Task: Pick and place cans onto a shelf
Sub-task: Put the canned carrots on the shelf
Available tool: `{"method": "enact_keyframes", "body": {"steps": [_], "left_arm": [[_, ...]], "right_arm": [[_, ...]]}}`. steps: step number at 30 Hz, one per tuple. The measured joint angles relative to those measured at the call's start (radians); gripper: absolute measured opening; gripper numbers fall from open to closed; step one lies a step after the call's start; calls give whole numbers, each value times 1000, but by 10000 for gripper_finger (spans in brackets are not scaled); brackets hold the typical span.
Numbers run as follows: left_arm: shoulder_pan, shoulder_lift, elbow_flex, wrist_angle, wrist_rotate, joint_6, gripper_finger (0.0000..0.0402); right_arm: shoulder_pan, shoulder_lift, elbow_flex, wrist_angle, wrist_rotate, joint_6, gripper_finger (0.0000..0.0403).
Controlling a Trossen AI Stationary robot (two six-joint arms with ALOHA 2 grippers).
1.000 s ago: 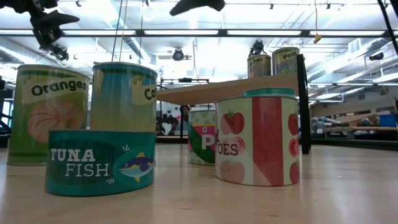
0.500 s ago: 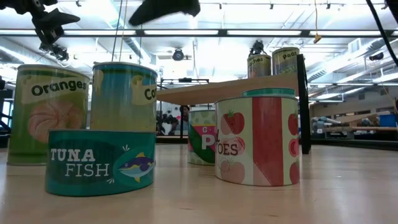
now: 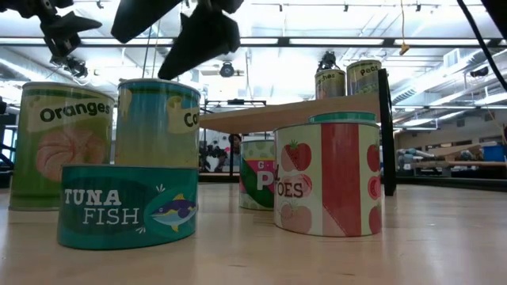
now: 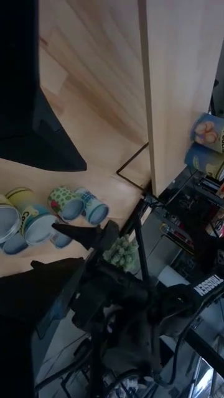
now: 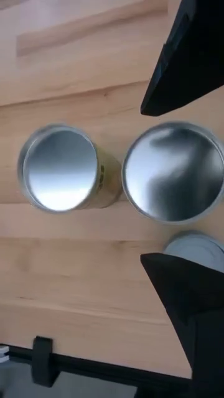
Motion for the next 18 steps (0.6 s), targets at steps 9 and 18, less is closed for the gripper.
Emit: {"method": "enact_keyframes", "body": {"steps": [9,18], "left_arm": [[0,0,0,-10,0,6,247],[0,0,0,-20,0,7,247]], "right_arm": [[-10,0,0,-12,27,4,397],[6,-2,-28,-7,38,-84,399]]}}
